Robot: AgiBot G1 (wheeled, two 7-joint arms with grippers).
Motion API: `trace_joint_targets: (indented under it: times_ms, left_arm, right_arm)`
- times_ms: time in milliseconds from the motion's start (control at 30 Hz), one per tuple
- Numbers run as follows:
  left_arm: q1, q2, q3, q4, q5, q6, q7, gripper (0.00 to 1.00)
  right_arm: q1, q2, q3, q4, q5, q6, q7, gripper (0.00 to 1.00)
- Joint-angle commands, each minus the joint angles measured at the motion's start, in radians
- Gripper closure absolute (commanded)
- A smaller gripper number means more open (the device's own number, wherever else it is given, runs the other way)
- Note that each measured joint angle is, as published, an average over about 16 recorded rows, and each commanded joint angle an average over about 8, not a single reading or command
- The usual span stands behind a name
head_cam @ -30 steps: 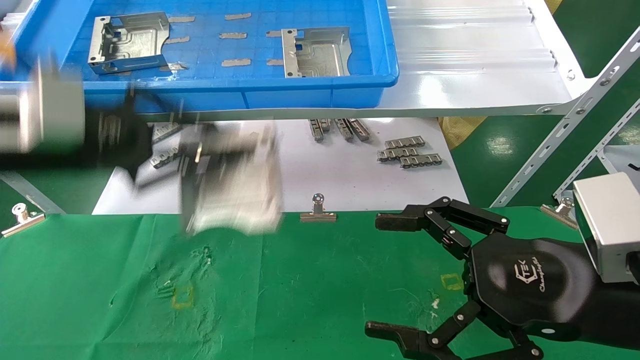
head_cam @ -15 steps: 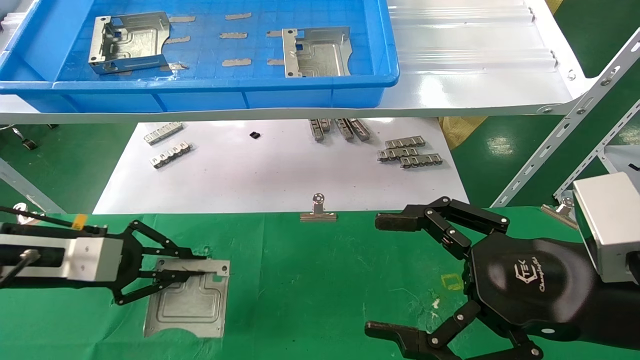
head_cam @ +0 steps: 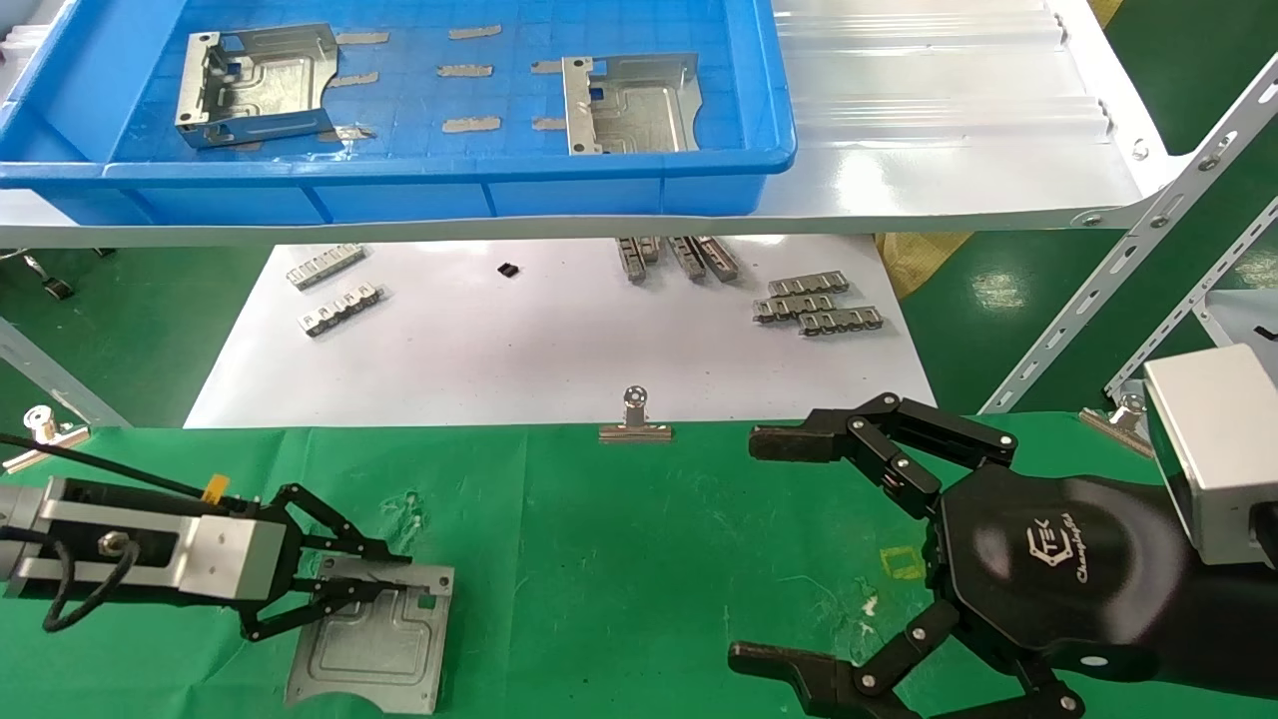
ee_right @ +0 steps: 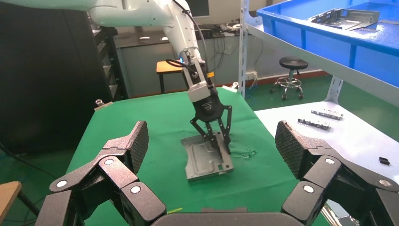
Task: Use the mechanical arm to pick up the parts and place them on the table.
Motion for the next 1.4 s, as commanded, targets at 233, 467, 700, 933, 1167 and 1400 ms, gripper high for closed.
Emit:
trace_joint_targets:
  times_ms: [233,467,700,933,1167,1400]
  left_arm:
    - [-0.023,0.028,0.018,0.077,0.017,-0.005,0.053,0.00]
    - [-0.040,0.039,0.014,0.115,0.001,0.010,0.086,0.00]
    - [-0.038,0.018,-0.018,0.138,-0.077,0.027,-0.010,0.00]
    - [0.032,-0.036,-0.031,0.084,-0.156,0.037,-0.138,0.00]
    - [0.065,-0.056,-0.032,0.059,-0.181,0.038,-0.160,0.00]
    - [0.057,-0.050,-0.037,0.057,-0.173,0.037,-0.158,0.00]
  right_arm:
    - [0.000,0.000,0.000,0.000,0.000,0.000,0.000,0.00]
    - [0.000,0.000,0.000,0.000,0.000,0.000,0.000,0.00]
    - [0.000,0.000,-0.001,0.000,0.000,0.000,0.000,0.00]
    - [0.000,0.000,-0.001,0.000,0.001,0.000,0.000,0.00]
    - [0.000,0.000,-0.001,0.000,0.001,0.001,0.000,0.00]
    - [0.000,0.000,-0.001,0.000,0.001,0.001,0.000,0.00]
